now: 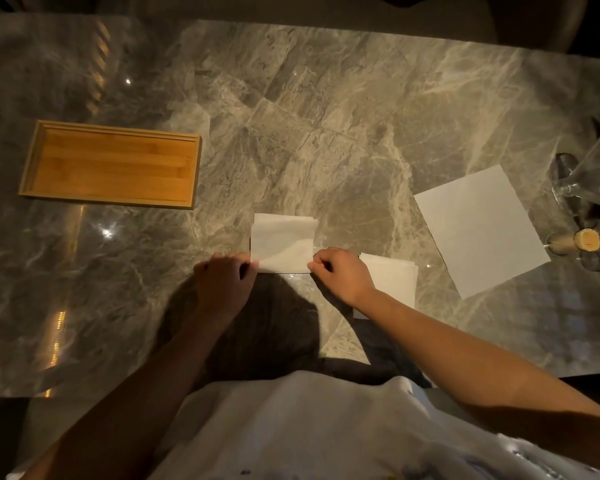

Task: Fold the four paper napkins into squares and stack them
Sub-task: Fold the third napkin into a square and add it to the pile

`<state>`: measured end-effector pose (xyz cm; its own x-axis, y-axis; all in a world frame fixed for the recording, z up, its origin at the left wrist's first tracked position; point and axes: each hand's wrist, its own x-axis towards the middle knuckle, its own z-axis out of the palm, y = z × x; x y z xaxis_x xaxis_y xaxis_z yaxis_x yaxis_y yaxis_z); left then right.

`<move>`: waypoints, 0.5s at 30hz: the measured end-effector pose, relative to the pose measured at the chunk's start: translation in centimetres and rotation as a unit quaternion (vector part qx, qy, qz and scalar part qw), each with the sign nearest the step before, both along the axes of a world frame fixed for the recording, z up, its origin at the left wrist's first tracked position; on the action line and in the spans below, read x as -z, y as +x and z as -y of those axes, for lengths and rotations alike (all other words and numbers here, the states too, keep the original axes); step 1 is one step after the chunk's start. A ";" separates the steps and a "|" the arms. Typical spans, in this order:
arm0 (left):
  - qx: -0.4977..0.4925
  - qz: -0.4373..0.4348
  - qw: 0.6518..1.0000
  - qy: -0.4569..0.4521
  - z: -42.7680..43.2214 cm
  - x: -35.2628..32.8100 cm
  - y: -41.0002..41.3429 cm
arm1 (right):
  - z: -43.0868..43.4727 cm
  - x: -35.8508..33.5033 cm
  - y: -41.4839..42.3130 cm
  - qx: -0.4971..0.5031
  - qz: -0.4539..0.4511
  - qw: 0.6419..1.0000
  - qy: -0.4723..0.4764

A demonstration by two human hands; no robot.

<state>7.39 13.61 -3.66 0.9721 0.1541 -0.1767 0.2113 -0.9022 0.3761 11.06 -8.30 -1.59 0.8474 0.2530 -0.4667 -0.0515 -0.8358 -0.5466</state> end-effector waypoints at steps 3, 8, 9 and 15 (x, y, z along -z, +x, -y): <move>-0.014 -0.013 1.000 -0.014 0.0 0.1 0.0 | 0.0 -0.1 -0.1 -0.004 -0.002 1.000 -0.005; -0.024 -0.021 0.999 -0.026 0.0 0.2 0.2 | -0.2 -0.2 0.1 0.007 -0.009 1.000 -0.006; -0.027 -0.020 0.999 -0.027 0.0 0.2 0.2 | -0.3 -0.2 0.1 0.008 -0.010 1.000 -0.007; -0.022 -0.011 0.999 -0.022 -0.2 0.5 0.1 | -0.3 -0.2 0.0 0.011 -0.009 1.000 -0.005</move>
